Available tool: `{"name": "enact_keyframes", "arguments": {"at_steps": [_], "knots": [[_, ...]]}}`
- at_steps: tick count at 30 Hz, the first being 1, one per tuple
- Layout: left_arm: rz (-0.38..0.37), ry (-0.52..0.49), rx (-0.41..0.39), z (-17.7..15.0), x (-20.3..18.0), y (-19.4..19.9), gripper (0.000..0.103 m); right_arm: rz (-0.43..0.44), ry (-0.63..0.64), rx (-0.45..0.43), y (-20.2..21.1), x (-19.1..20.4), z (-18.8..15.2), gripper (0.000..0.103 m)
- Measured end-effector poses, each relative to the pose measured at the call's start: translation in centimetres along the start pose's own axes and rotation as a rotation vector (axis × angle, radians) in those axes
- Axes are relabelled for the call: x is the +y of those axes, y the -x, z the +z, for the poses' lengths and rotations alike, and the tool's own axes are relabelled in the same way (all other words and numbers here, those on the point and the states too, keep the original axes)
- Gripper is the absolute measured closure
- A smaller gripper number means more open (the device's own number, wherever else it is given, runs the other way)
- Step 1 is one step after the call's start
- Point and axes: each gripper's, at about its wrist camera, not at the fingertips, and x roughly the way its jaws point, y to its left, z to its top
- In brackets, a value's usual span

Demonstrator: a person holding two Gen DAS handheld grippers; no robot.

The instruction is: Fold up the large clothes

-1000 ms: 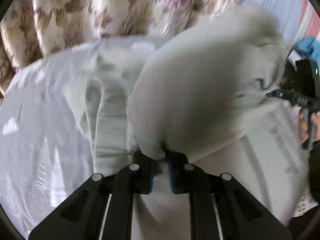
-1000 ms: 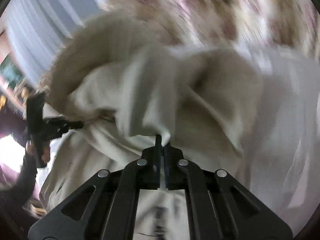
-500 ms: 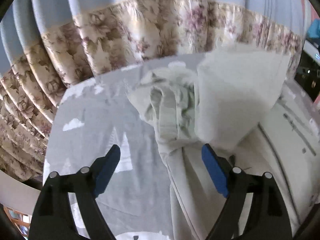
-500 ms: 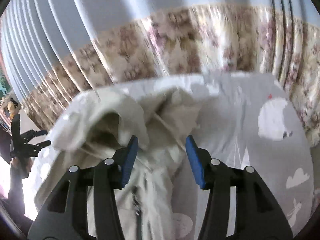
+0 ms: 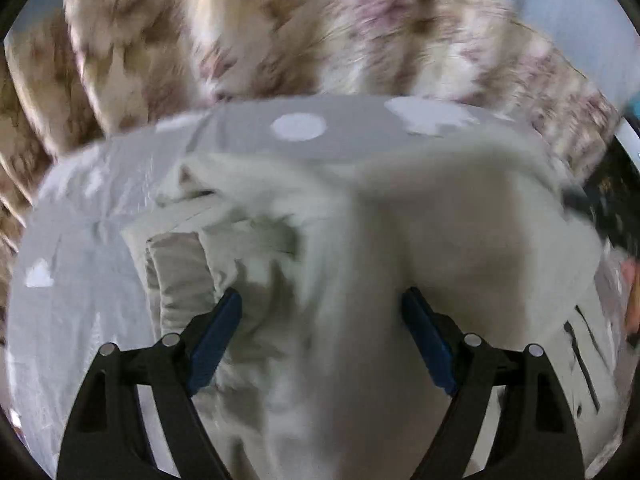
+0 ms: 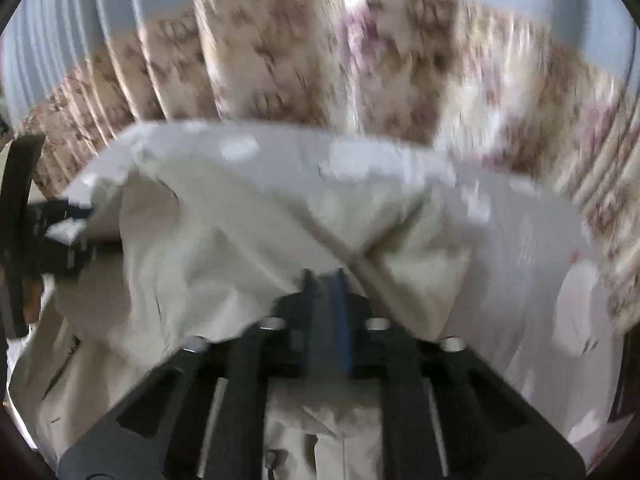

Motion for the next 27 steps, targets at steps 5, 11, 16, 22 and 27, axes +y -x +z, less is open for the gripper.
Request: {"name": "enact_keyframes", "arguments": {"at_steps": [5,11,16,22,27], "knots": [[-0.041,-0.020,0.043,1.7,1.1,-2.0,0.019,-0.036,-0.020,0.035,-2.6,0.8,-4.8,0.103],[-0.020,-0.111,0.045,2.6,0.9,-2.9,0.019,-0.040,0.005,0.041,-3.3,0.4,-3.9,0.103],[0.034,-0.111,-0.022,-1.1,1.3,2.0,0.017,0.071,-0.100,-0.048,2.3,-1.5,-4.6,0.090],[0.108,-0.096,-0.031,-4.4,1.6,2.8,0.014,0.079,-0.041,-0.074,3.2,1.1,-4.3,0.078],[0.149,-0.076,-0.020,-4.5,2.6,0.5,0.008,0.045,-0.023,0.022,-2.3,1.3,-4.6,0.081]]}}
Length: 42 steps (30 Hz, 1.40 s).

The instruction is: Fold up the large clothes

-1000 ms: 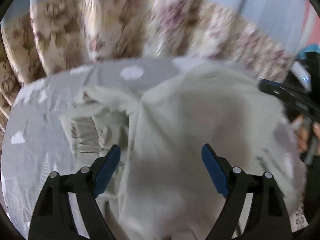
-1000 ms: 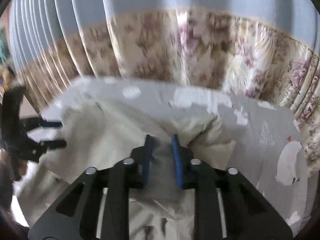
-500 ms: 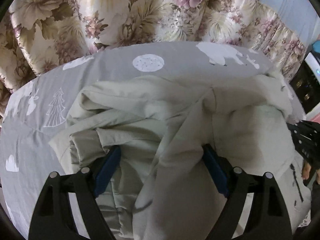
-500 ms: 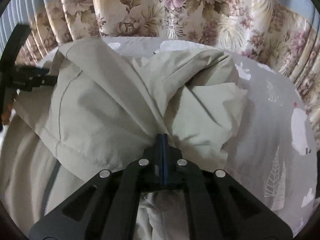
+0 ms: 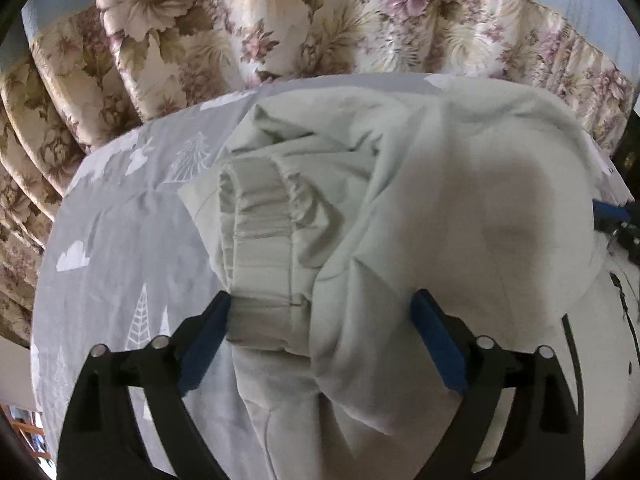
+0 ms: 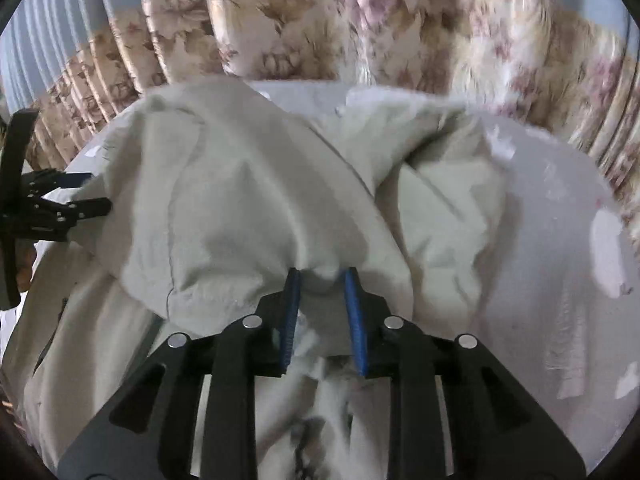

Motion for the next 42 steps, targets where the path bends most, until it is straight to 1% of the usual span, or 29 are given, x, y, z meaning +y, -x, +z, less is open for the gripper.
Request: {"name": "enact_keyframes", "arguments": {"at_steps": [3,4,7,9,10,12,13,14,15,17,19,20,23,25,26,28,30,32,36,38,40,42], "knots": [[-0.067,0.077,0.025,-0.7,1.4,-1.2,0.007,0.034,-0.030,0.008,-0.2,-1.0,-0.1,0.082],[-0.070,0.088,0.016,-0.8,1.6,-1.3,0.003,0.034,-0.028,0.009,-0.1,-1.0,-0.2,0.082],[-0.037,0.109,0.012,-1.0,1.3,-0.7,0.002,0.019,-0.022,0.011,0.4,-0.8,0.0,0.082],[0.000,0.100,-0.001,-1.2,0.8,0.5,0.002,0.023,-0.024,-0.009,1.8,-0.6,0.0,0.078],[0.028,0.087,-0.016,-1.3,0.5,1.4,0.002,0.036,-0.031,-0.034,3.0,-0.5,-0.2,0.073],[0.055,0.084,-0.037,-1.7,0.4,3.2,0.003,0.057,-0.039,-0.082,5.5,-0.2,-0.5,0.053],[0.054,0.094,-0.049,-1.9,0.4,4.2,0.003,0.058,-0.037,-0.120,7.2,0.0,-0.8,0.039],[0.049,0.103,-0.059,-2.1,0.6,4.9,0.003,0.049,-0.031,-0.164,9.1,0.2,-1.3,0.027],[0.041,0.123,-0.082,-2.6,0.9,6.4,0.003,0.035,-0.023,-0.197,10.5,0.5,-1.9,0.023],[0.055,0.149,-0.117,-3.6,1.3,8.6,0.002,0.001,-0.015,-0.251,13.2,0.8,-3.4,0.003],[0.092,0.150,-0.163,-5.5,1.5,11.0,0.002,-0.058,-0.031,-0.266,14.6,0.6,-4.9,0.003],[0.098,0.148,-0.172,-6.1,1.5,11.6,0.002,-0.098,-0.048,-0.264,15.0,0.4,-5.7,0.003],[0.134,0.159,-0.179,-8.5,1.6,13.1,0.002,-0.155,-0.107,-0.260,15.8,-0.6,-7.6,0.003],[0.155,0.183,-0.203,-10.2,1.9,14.3,0.002,-0.199,-0.152,-0.273,16.6,-1.0,-8.8,0.003],[0.158,0.196,-0.211,-10.9,2.0,14.7,0.002,-0.218,-0.159,-0.281,17.1,-1.0,-9.3,0.003],[0.154,0.247,-0.229,-12.5,2.5,15.8,0.002,-0.284,-0.173,-0.274,17.7,-0.7,-10.3,0.003],[0.197,0.299,-0.262,-14.1,2.8,17.0,0.002,-0.315,-0.179,-0.281,18.2,-0.6,-11.0,0.003],[0.253,0.329,-0.272,-15.5,2.9,18.0,0.002,-0.321,-0.194,-0.293,18.9,-0.5,-11.5,0.003],[0.298,0.316,-0.219,-17.2,2.4,18.0,0.002,-0.282,-0.247,-0.282,19.7,-0.7,-12.3,0.003],[0.326,0.311,-0.210,-18.1,2.3,18.0,0.002,-0.275,-0.283,-0.286,19.9,-0.9,-12.6,0.003],[0.311,0.321,-0.213,-18.9,2.2,18.2,0.002,-0.233,-0.309,-0.277,20.0,-1.3,-12.8,0.003],[0.265,0.351,-0.206,-19.4,2.5,18.2,0.002,-0.210,-0.336,-0.263,20.0,-1.4,-13.2,0.003]]}}
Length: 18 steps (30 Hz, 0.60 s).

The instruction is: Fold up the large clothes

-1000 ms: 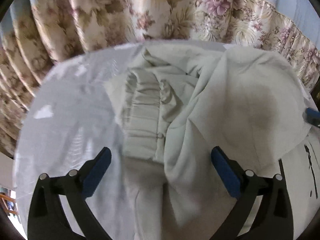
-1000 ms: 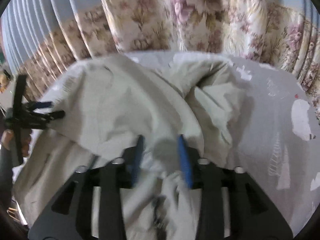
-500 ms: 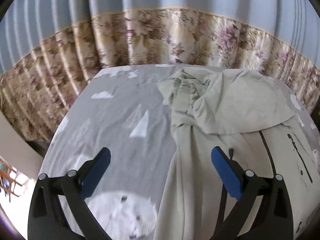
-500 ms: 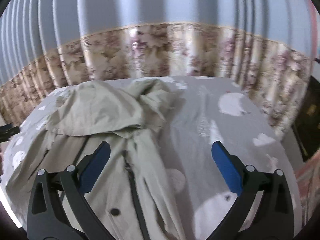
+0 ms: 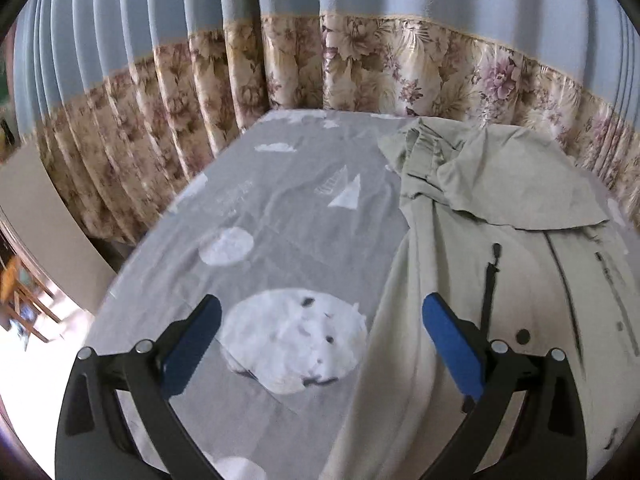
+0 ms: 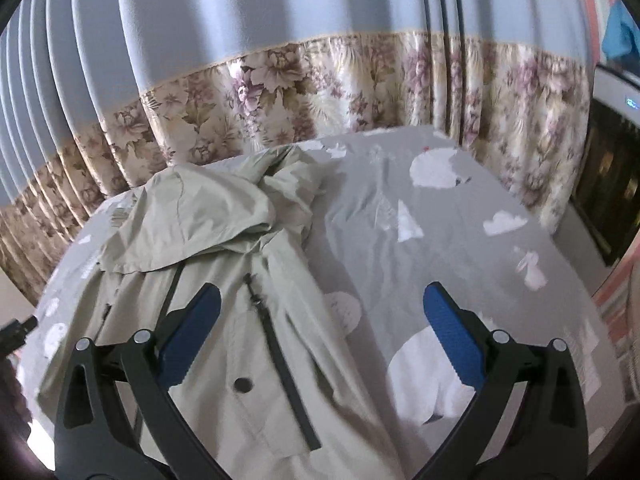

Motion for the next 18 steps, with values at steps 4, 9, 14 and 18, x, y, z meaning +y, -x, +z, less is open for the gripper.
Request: {"name": "enact_keyframes", "arguments": {"at_steps": [4,9,14,18], "knots": [[-0.040,0.023,0.028,-0.3,0.1,-0.1,0.002,-0.015,-0.024,0.017,0.4,-0.3,-0.6,0.003],[-0.066,0.022,0.056,-0.7,-0.3,0.0,0.002,-0.082,-0.001,-0.037,2.3,-0.1,-1.0,0.003],[-0.092,0.035,0.071,-1.3,0.1,0.6,0.002,-0.162,0.099,-0.159,5.5,0.4,-2.6,0.003],[-0.074,0.037,0.084,-2.7,0.7,1.2,0.002,-0.263,0.091,-0.096,5.5,-1.2,-4.8,0.003]]}}
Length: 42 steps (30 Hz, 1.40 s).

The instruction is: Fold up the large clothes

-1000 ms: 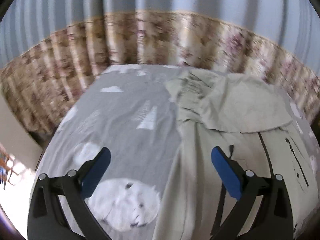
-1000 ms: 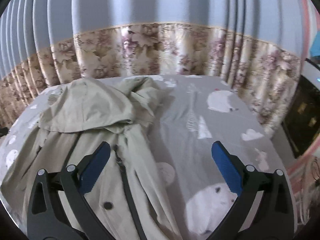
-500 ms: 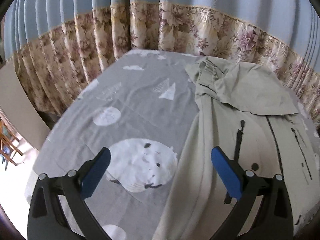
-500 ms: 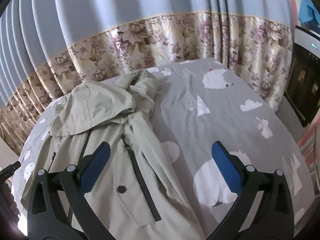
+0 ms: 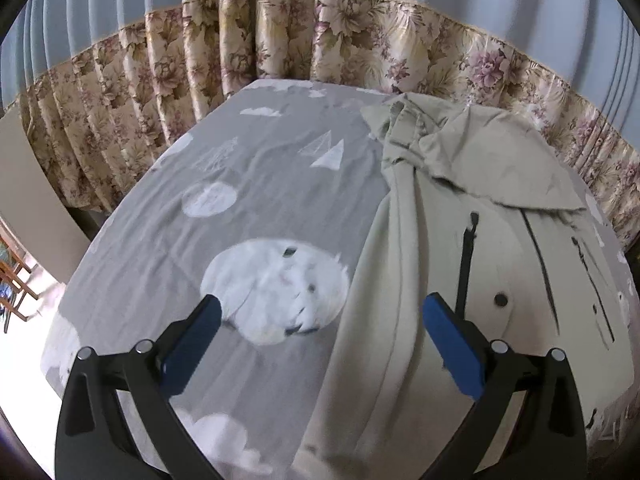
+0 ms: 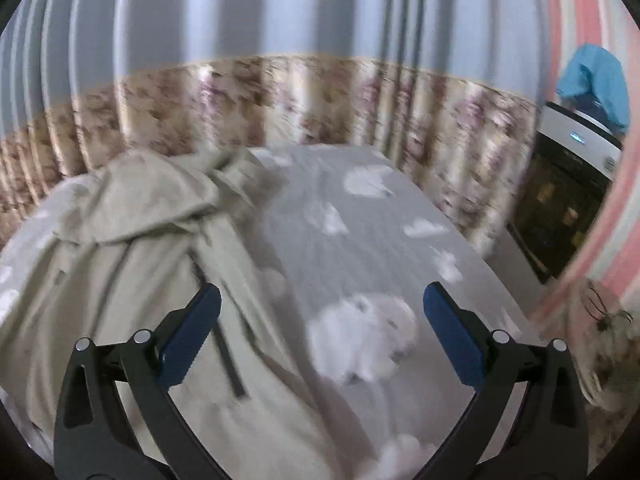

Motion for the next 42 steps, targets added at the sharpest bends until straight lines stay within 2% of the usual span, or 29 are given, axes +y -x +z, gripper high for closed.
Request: {"name": "enact_keyframes", "arguments": {"at_steps": [2,3,5,7,9,11,12,14,16,21,25,27,29,33,36,39,40,42], "knots": [[-0.003,0.020,0.020,-1.0,0.5,0.0,0.002,-0.024,-0.010,0.002,0.3,-1.0,-1.7,0.003],[-0.007,0.030,0.031,-1.4,0.8,-0.1,0.002,-0.027,-0.016,0.034,-0.2,-1.4,-2.2,0.003],[-0.011,0.047,0.051,-2.0,1.0,-0.4,0.002,-0.006,-0.029,0.105,-1.1,-1.9,-3.2,0.003],[-0.025,0.056,0.076,-2.6,1.1,-0.6,0.002,0.035,-0.032,0.134,-1.0,-1.9,-4.2,0.003],[-0.036,0.041,0.076,-3.0,0.9,-0.2,0.002,0.092,-0.010,0.150,-0.4,-1.6,-5.1,0.010],[-0.040,0.030,0.063,-3.4,0.7,0.3,0.002,0.107,0.004,0.170,-0.2,-1.4,-5.8,0.026],[-0.052,0.027,0.058,-3.6,0.6,0.5,0.002,0.124,0.000,0.191,-0.4,-1.4,-6.3,0.030],[-0.065,0.032,0.057,-3.8,0.5,0.5,0.002,0.166,-0.028,0.233,-0.9,-1.6,-7.3,0.050],[-0.081,0.039,0.064,-4.1,0.3,0.4,0.002,0.185,-0.043,0.257,-1.2,-1.4,-8.1,0.058],[-0.095,0.015,0.040,-4.8,-0.6,0.2,0.002,0.227,-0.048,0.263,-1.6,-0.8,-9.7,0.059],[-0.109,-0.004,0.028,-5.4,-1.0,0.1,0.002,0.254,-0.014,0.219,-0.4,-0.1,-9.7,0.079],[-0.143,-0.012,0.037,-5.8,-1.5,0.1,0.002,0.251,-0.005,0.209,-0.3,0.2,-9.5,0.080],[-0.146,-0.031,0.035,-6.1,-2.3,0.3,0.002,0.247,-0.008,0.213,-0.8,0.3,-9.6,0.080],[-0.090,-0.088,0.038,-7.0,-3.4,0.2,0.002,0.270,-0.038,0.225,-1.6,0.0,-9.9,0.076],[-0.084,-0.086,0.049,-7.4,-3.5,-0.4,0.005,0.282,-0.025,0.229,-1.4,0.0,-9.5,0.076],[-0.111,-0.055,0.063,-7.4,-3.1,-1.0,0.020,0.283,-0.006,0.235,-1.4,0.3,-9.5,0.072],[-0.105,-0.053,0.053,-7.3,-3.1,-0.9,0.029,0.287,-0.007,0.238,-1.5,0.2,-9.6,0.069],[-0.098,-0.076,0.056,-7.2,-3.2,-1.0,0.036,0.305,-0.019,0.250,-1.7,0.1,-9.8,0.058]]}}
